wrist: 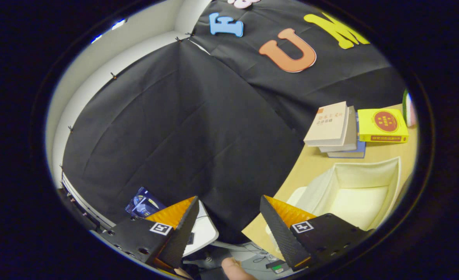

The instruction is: Open the storage box then place both shoes into the box .Put the left shoe in first, then the right shoe, with the right side of both shoes facing outward in a uniform manner.

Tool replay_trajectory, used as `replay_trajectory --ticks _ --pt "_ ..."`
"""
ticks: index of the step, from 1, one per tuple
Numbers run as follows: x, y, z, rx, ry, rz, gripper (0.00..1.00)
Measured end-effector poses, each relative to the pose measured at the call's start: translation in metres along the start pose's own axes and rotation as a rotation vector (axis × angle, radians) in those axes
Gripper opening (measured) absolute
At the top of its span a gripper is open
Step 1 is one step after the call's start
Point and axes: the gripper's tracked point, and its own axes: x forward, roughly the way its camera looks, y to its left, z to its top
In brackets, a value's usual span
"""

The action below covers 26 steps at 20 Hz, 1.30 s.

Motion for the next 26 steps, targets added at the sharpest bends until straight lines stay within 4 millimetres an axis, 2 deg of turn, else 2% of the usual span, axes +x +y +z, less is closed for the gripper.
replay_trajectory --ticks 2,7,15,20,22,26 --pt "-0.016 -0.031 -0.006 -0.035 0.009 -0.085 0.95" --pt "-0.062 -0.132 -0.017 -0.103 0.005 -0.346 0.95" --pt "-0.160 -0.247 -0.017 -0.185 -0.014 -0.622 0.95" --pt "-0.210 -0.319 -0.054 -0.166 0.129 -0.818 0.95" --pt "-0.229 -0.342 -0.069 -0.139 0.196 -0.888 0.95" --pt "-0.245 -0.381 -0.102 -0.082 0.350 -0.979 0.93"
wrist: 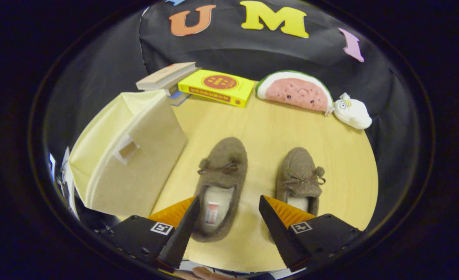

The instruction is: Open the storage box then place both shoes into the box .Put the left shoe in first, then the right shoe, with the right side of both shoes facing outward in a uniform manner.

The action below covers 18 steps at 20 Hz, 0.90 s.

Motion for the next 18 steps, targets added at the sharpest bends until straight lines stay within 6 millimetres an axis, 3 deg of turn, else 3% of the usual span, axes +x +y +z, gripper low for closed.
replay_trajectory --ticks 2,5,7,10,11,12,14,18 --pt "0.014 -0.008 -0.009 0.016 0.062 -0.032 0.89" --pt "0.034 -0.012 -0.017 0.033 0.133 -0.056 0.69" --pt "0.042 -0.001 -0.019 0.050 0.164 -0.013 0.53" --pt "0.046 0.007 -0.018 0.067 0.194 0.007 0.18" --pt "0.047 0.010 -0.019 0.078 0.210 0.013 0.13" --pt "0.048 0.010 -0.019 0.090 0.223 0.010 0.13" --pt "0.047 0.008 -0.020 0.127 0.250 0.008 0.02" --pt "0.040 0.014 -0.019 0.203 0.284 0.042 0.02"
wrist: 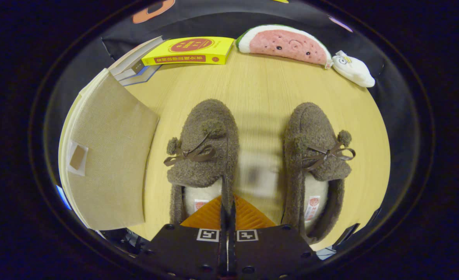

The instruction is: Open the storage box then place both shoes into the box .Put the left shoe in first, then the right shoe, with the right side of both shoes facing outward in a uniform manner.

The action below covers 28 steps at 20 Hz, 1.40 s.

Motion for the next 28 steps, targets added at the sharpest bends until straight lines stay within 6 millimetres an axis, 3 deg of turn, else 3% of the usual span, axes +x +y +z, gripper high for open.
replay_trajectory --ticks 5,10,13,18,22,28 --pt "-0.036 0.007 -0.004 0.064 0.011 0.065 0.02" --pt "-0.100 0.024 -0.001 0.090 -0.048 0.100 0.02" --pt "-0.139 0.050 0.000 0.074 -0.095 0.137 0.02" --pt "-0.195 0.113 0.009 0.047 -0.140 0.269 0.02" --pt "-0.180 0.160 0.024 0.055 -0.147 0.262 0.02" --pt "-0.122 0.234 0.030 0.134 -0.134 0.316 0.02"
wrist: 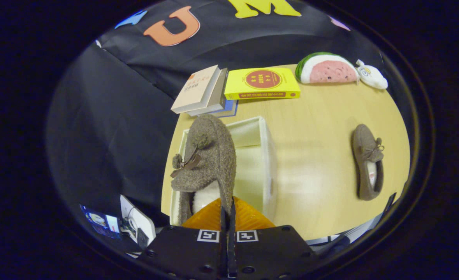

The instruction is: Open the storage box then place both shoes into the box .Put the left shoe in first, then the right shoe, with the right side of both shoes facing outward in a uniform manner.

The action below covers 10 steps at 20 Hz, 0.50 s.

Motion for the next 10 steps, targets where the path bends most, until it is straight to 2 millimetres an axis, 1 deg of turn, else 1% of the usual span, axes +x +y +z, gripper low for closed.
replay_trajectory --ticks 3,5,7,9,10 --pt "0.034 0.005 -0.009 0.021 -0.017 -0.052 0.02" --pt "0.055 0.008 -0.014 -0.015 -0.025 -0.094 0.04" --pt "0.071 0.018 -0.019 -0.020 -0.032 -0.106 0.04" --pt "0.082 0.027 -0.022 -0.055 -0.045 -0.109 0.04" --pt "0.086 0.027 -0.027 -0.073 -0.041 -0.123 0.04"
